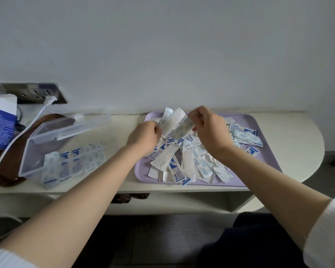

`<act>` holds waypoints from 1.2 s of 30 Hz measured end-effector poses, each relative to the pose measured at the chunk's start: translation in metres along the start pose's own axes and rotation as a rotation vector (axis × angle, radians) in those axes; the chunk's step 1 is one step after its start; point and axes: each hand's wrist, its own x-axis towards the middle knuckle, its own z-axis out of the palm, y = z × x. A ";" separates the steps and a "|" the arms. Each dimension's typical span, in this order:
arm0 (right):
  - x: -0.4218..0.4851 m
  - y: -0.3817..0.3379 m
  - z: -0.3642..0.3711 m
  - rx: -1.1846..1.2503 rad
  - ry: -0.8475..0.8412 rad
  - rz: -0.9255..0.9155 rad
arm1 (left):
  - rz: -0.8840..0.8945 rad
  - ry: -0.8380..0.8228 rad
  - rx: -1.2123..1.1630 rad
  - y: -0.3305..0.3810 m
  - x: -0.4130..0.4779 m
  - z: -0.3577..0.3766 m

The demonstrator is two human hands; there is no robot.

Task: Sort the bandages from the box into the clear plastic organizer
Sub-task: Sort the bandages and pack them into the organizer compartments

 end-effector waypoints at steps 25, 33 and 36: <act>-0.002 0.012 -0.005 0.269 -0.464 0.258 | -0.024 0.024 0.034 -0.007 -0.016 0.007; -0.012 0.016 0.005 0.152 -0.560 0.282 | -0.025 -0.266 -0.045 0.004 -0.026 0.023; -0.015 0.017 0.013 0.099 -0.566 0.293 | -0.028 -0.267 0.121 0.004 -0.028 0.029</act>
